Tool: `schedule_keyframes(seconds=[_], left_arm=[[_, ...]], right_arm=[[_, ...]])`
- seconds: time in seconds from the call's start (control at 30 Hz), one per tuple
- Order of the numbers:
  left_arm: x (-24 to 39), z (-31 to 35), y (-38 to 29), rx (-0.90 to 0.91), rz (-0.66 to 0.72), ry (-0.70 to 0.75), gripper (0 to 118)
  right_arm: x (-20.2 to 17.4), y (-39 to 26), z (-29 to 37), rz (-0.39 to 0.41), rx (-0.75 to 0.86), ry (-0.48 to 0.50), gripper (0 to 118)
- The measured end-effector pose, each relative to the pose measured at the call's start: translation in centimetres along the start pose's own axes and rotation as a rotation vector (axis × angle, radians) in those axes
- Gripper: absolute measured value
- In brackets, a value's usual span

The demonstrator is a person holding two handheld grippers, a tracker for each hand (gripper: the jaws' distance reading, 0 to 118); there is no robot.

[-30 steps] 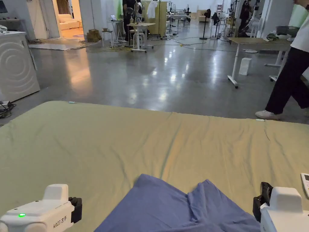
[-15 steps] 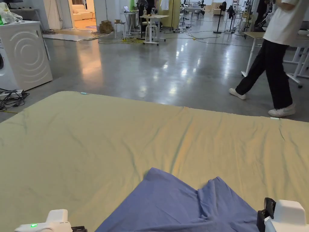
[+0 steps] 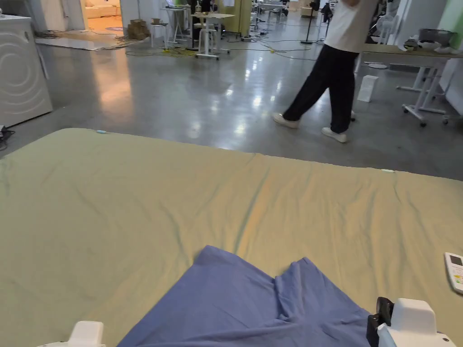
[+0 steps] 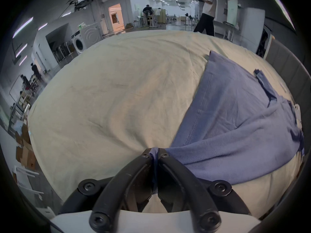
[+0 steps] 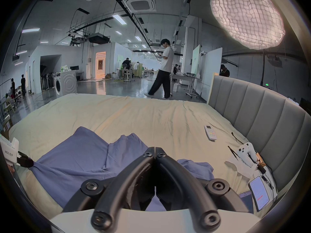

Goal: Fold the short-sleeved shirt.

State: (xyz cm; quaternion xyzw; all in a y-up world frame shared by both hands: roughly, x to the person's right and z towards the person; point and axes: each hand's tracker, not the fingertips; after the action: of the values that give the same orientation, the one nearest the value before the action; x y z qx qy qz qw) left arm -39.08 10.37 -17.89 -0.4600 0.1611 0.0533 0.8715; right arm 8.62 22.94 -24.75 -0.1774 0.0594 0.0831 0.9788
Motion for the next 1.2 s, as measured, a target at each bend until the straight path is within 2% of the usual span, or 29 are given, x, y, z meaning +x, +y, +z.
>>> schedule_keyframes(seconds=[0.17, 0.2, 0.27, 0.33, 0.37, 0.4, 0.43, 0.47, 0.57, 0.7, 0.87, 0.9, 0.93, 1.0, 1.1, 1.2], left_arm=[[-0.3, 1.9, 0.0, 0.038, 0.026, -0.013, 5], [-0.3, 2.1, 0.0, 0.045, 0.030, -0.012, 5], [-0.7, 2.1, 0.2, 0.046, 0.031, -0.017, 5], [-0.8, 2.1, 0.3, 0.052, 0.029, -0.018, 5], [-0.7, 2.1, 0.3, 0.052, 0.028, -0.018, 5], [-0.6, 2.5, 0.4, 0.054, 0.029, -0.017, 5], [-0.5, 2.7, 0.5, 0.056, 0.032, -0.018, 5], [-0.4, 2.9, 0.5, 0.058, 0.034, -0.018, 5], [-0.1, 3.4, 0.6, 0.066, 0.033, -0.015, 5], [0.1, 3.4, 0.6, 0.060, 0.031, -0.012, 5], [0.5, 3.1, 0.3, 0.045, 0.019, -0.002, 5], [0.5, 3.1, 0.3, 0.042, 0.017, -0.002, 5], [0.6, 3.1, 0.3, 0.039, 0.017, -0.001, 5], [0.7, 3.1, 0.3, 0.038, 0.017, 0.001, 5], [0.6, 2.9, 0.5, 0.036, 0.015, 0.003, 5], [0.6, 3.4, 0.8, 0.052, 0.029, 0.001, 5]], right_arm=[[3.2, 0.9, -2.2, -0.006, -0.017, -0.013, 0], [4.0, 1.2, -3.2, 0.010, -0.055, 0.000, 0], [5.3, 1.7, -5.5, -0.020, -0.147, 0.059, 3], [5.9, 2.6, -7.5, 0.020, -0.216, 0.105, 26], [5.9, 2.8, -8.8, 0.049, -0.269, 0.127, 48], [5.9, 2.6, -10.3, 0.074, -0.325, 0.157, 63], [5.9, 2.2, -12.0, 0.093, -0.361, 0.173, 71], [6.0, 1.5, -13.5, 0.099, -0.393, 0.186, 72], [6.1, 0.0, -17.3, 0.090, -0.500, 0.170, 72], [6.2, -3.3, -21.7, 0.109, -0.606, 0.201, 68], [4.7, -4.8, -22.1, 0.112, -0.672, 0.207, 30], [4.4, -4.8, -22.0, 0.100, -0.655, 0.202, 20], [4.3, -4.7, -21.8, 0.091, -0.641, 0.190, 4], [4.3, -4.7, -22.6, 0.036, -0.624, 0.224, 3], [4.0, -4.8, -22.9, 0.072, -0.628, 0.194, 2], [4.4, -3.8, -21.7, 0.046, -0.580, 0.191, 2]])
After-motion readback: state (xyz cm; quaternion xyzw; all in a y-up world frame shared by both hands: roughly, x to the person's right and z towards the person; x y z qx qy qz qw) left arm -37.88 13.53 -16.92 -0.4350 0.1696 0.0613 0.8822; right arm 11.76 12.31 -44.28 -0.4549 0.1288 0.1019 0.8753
